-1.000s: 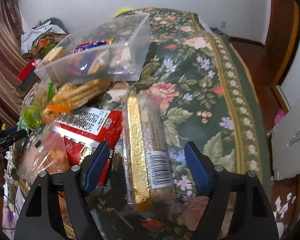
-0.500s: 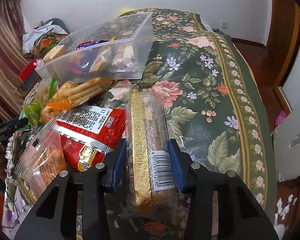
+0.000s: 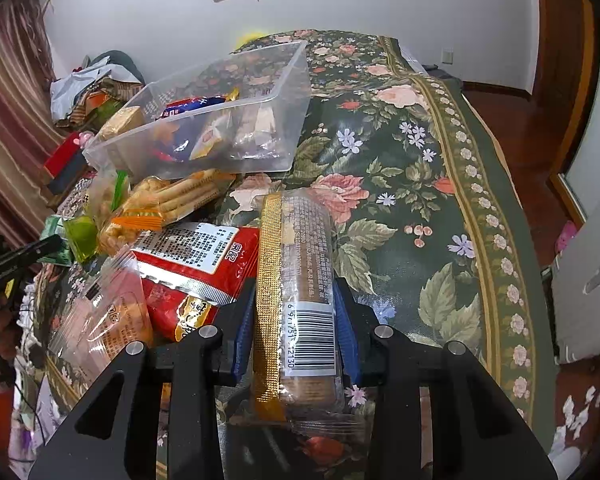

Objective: Organize snacks
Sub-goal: 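Grasp the green snack packet with the left tool while the right tool grasps the gold-striped biscuit roll, then place the green packet and biscuit roll into the clear box and release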

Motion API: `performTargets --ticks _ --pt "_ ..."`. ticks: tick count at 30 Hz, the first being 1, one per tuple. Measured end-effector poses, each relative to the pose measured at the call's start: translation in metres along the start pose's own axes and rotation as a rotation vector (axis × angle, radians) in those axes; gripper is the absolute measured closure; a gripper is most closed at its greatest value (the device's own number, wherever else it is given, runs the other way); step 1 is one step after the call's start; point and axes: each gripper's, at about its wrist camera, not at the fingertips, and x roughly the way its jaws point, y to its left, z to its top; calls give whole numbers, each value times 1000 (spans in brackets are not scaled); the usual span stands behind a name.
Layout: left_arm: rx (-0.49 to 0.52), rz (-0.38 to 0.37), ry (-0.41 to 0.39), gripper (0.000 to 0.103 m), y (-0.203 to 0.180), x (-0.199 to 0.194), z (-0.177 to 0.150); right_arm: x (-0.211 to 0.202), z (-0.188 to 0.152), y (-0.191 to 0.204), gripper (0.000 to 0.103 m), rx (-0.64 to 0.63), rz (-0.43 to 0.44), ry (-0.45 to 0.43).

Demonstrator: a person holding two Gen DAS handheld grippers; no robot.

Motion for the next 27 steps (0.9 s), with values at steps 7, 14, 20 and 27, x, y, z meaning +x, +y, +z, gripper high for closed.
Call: performTargets --ticks 7,14,20,27 --pt "13 13 -68 80 -3 -25 15 -13 13 -2 69 17 0 -64" --pt "36 -1 -127 80 -19 -37 47 -30 44 7 69 4 22 -164" --pt "72 -39 -185 80 -46 -43 78 -31 71 25 69 -25 54 -229" --pt "102 -114 -213 80 -87 -30 111 -21 100 36 69 -40 92 -266"
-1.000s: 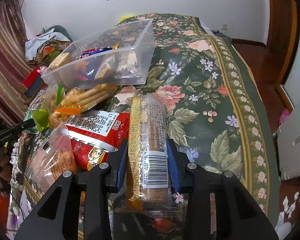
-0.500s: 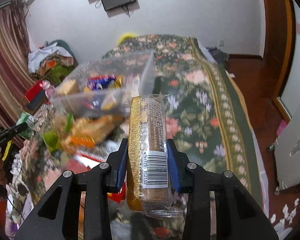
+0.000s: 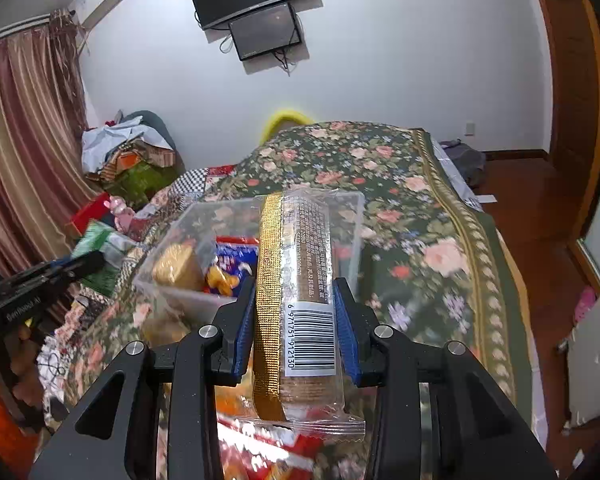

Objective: Organize snacks
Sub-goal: 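Place the green packet and biscuit roll into the clear box and release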

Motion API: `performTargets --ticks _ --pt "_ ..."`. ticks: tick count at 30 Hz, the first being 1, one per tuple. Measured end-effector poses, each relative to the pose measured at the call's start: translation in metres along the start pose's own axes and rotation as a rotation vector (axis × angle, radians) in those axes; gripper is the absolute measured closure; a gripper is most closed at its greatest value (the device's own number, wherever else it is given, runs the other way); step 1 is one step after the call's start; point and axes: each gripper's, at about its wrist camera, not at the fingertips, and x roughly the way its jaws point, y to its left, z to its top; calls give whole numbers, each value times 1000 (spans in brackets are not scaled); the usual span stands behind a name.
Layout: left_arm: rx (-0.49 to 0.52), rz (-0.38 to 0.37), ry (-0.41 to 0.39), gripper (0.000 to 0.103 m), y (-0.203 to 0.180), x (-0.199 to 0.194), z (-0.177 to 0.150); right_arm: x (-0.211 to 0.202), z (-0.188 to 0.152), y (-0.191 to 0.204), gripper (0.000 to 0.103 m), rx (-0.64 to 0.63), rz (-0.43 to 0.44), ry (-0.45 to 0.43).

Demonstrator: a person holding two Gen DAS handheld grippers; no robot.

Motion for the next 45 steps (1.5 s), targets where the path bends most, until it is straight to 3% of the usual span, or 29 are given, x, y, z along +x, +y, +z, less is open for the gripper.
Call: performTargets --ticks 11,21,28,32,37,45 --pt "41 -63 60 80 -38 62 20 40 31 -1 69 -22 4 1" --pt "58 -66 159 80 -49 116 17 86 35 -7 69 -44 -43 87" --pt "40 -77 217 80 -49 128 13 101 29 -6 70 -71 -61 136" --pt "26 -76 220 78 -48 123 16 94 32 0 69 -99 -67 142" --pt "29 -89 178 77 -46 95 22 72 34 6 50 -112 -67 123" --pt "56 -71 84 56 -41 28 21 18 26 17 44 -121 -40 74"
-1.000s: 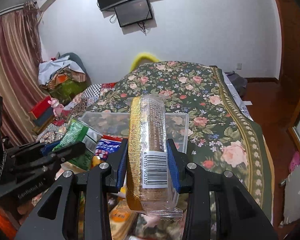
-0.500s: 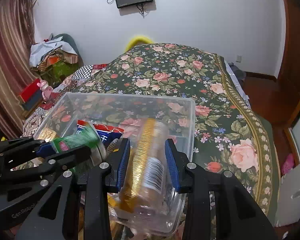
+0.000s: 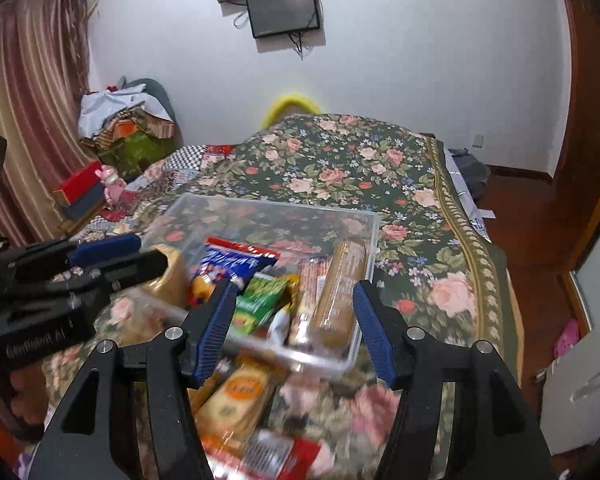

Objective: Organize snacks
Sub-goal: 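Place the green packet and biscuit roll into the clear box and release, then grasp the green jelly cup with the left tool while the right tool grasps the orange snack bag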

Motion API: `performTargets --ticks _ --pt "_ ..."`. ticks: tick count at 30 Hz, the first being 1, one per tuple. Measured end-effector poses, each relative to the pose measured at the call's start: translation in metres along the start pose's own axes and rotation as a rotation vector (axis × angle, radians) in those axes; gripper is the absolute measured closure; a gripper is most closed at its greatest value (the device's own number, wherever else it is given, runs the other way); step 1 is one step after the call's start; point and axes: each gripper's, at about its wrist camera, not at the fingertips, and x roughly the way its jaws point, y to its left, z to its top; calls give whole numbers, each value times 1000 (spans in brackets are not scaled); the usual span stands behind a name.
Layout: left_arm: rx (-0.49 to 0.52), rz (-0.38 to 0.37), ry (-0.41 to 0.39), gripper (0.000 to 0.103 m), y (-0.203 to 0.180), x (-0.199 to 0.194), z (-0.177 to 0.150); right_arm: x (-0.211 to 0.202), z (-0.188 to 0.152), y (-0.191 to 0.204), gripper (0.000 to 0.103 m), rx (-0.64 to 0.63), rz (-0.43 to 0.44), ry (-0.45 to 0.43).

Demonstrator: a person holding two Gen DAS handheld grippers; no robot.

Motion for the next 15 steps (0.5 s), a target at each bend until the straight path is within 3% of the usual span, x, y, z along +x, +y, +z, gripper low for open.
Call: performTargets --ticks 5,10,12,15 --pt "-7 11 -41 40 6 -38 -16 -30 -19 9 39 -18 -9 -8" --pt "-11 25 -22 34 15 -64 -45 -42 -46 20 36 -13 -11 26" --pt "-9 34 -17 25 19 -73 -58 -43 -55 25 30 -15 -13 45" --pt "1 57 3 21 27 -84 -80 -44 -73 32 26 -17 -15 79"
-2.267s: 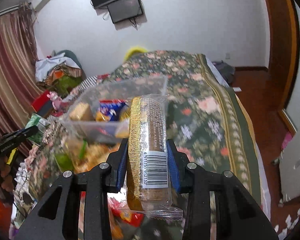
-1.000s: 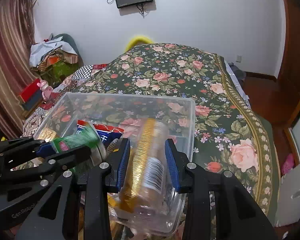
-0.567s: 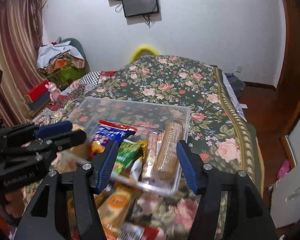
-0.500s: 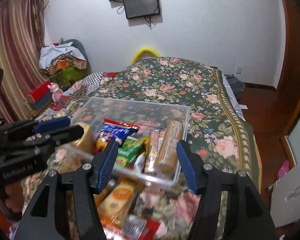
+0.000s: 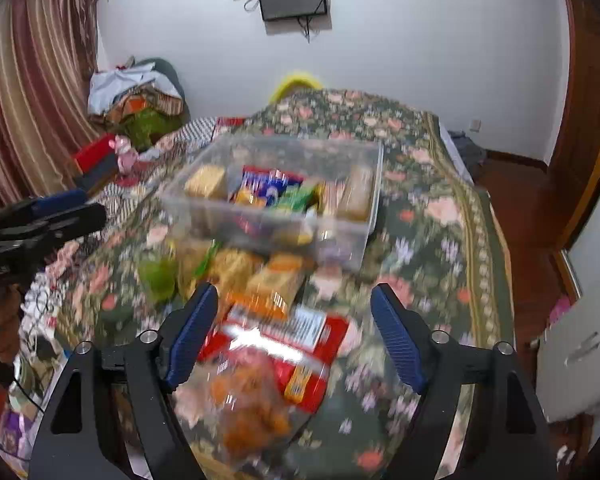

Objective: Organize snacks
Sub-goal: 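Grasp the green jelly cup with the left tool while the right tool grasps the orange snack bag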

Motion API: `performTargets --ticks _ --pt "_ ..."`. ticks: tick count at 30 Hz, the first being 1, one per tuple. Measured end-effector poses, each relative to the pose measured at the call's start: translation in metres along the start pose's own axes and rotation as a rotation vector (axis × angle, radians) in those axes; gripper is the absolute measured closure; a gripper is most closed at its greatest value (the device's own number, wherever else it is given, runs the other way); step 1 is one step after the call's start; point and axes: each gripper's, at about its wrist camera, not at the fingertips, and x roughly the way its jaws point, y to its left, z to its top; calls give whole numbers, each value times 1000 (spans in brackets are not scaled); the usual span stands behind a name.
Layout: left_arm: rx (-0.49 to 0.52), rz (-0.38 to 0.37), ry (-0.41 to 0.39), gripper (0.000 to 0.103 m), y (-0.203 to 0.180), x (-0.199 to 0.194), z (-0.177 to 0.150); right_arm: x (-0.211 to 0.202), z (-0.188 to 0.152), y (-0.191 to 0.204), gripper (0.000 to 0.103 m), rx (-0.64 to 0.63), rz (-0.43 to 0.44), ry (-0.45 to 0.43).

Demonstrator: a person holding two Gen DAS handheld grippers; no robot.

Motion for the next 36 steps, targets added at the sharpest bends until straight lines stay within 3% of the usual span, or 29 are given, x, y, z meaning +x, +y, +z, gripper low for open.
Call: performTargets --ticks 10,13,21,22,28,36 --pt "-57 54 89 20 26 -9 -58 0 -43 18 25 40 39 63" --pt "-67 52 107 20 26 -6 -67 5 -53 26 20 22 30 92" --pt "-97 42 152 20 26 16 -74 33 -69 20 21 45 23 172" --pt "-95 45 155 20 25 20 -75 34 -70 16 22 58 44 169" --pt "-94 52 179 20 26 43 -73 30 -72 9 57 100 136 144" --pt "-125 67 178 20 36 70 -64 12 -60 1 61 114 99 75"
